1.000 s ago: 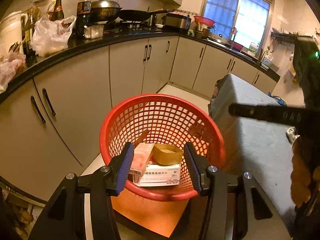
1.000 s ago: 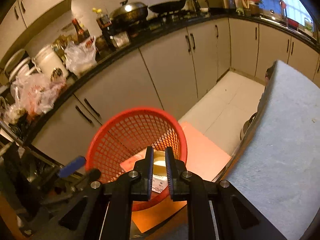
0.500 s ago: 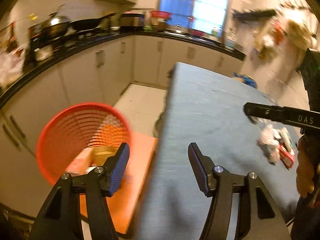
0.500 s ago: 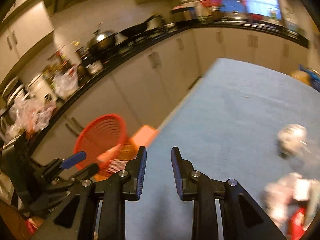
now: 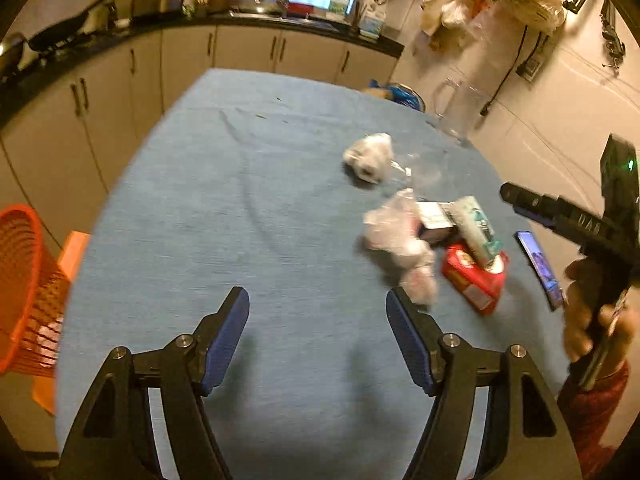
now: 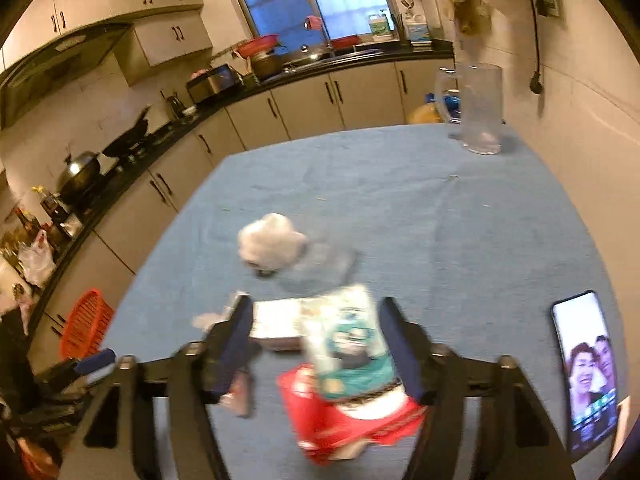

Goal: Collect trash
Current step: 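Move both tools back to the table toward the remaining trash, then grasp the knotted plastic bag with the left tool while the right tool grasps the tissue pack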

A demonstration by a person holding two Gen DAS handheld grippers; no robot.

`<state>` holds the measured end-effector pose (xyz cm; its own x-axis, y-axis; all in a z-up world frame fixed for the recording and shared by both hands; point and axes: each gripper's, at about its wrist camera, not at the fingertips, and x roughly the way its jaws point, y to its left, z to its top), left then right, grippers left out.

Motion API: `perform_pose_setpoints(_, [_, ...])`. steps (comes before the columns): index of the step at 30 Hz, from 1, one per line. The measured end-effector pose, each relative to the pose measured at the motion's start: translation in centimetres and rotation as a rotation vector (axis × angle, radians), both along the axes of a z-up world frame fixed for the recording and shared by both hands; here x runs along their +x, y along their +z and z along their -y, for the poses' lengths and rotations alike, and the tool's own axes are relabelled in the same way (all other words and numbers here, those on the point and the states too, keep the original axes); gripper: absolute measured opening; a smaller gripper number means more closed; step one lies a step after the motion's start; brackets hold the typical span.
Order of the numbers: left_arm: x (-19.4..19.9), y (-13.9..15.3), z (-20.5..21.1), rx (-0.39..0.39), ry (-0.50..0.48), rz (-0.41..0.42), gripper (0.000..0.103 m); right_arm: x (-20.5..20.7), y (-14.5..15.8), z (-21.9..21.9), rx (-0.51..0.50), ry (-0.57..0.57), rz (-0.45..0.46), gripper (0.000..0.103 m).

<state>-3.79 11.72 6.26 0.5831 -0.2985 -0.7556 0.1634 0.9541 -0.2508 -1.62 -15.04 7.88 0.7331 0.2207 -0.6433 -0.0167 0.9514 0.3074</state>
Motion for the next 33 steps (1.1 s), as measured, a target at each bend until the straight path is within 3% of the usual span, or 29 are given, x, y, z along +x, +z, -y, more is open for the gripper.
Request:
perform_pose_setpoints(5, [1.6, -0.4, 2.9, -0.029, -0.02, -0.048, 0.072, 0.7, -2.1, 1.6, 0.004, 0.016, -0.032, 0.073])
perform_pose_setpoints(12, [2.7, -1.3, 5.6, -0.026, -0.043, -0.082, 0.075, 1.0, -3.7, -0.7, -0.143, 0.087, -0.041, 0.074])
perform_pose_setpoints(17, [3.4, -1.7, 7.0, -0.002, -0.061, -0.08, 0.075, 1.0, -4.7, -1.2, -0.181, 0.112, -0.049, 0.074])
perform_pose_setpoints(18, [3.6, -1.9, 7.4, 0.006, -0.06, -0.076, 0.075, 1.1, -4.9, -1.2, -0.181, 0.111, -0.056, 0.073])
perform_pose_setpoints(20, [4.1, -2.3, 7.9, 0.028, -0.063, -0.076, 0.075, 1.4, -5.3, -0.9, -0.162, 0.12, -0.065, 0.056])
perform_pose_setpoints(23, [4.7, -2.6, 8.4, 0.061, -0.063, -0.058, 0.075, 1.3, -5.4, -0.4, -0.138, 0.118, -0.057, 0.055])
perform_pose_setpoints(25, [4.8, -2.7, 8.7, 0.069, -0.075, -0.045, 0.064, 1.4, -5.4, 0.0, -0.119, 0.112, -0.052, 0.052])
perform_pose_setpoints(27, [5.1, -3.0, 8.9, 0.078, -0.086, -0.049, 0.043, 1.6, -5.4, 0.2, -0.099, 0.103, -0.047, 0.051])
perform_pose_setpoints(33, [4.5, -3.0, 8.5, 0.052, -0.115, -0.018, 0.039, 0.9, -4.1, 0.5, -0.056, 0.098, 0.038, 0.05])
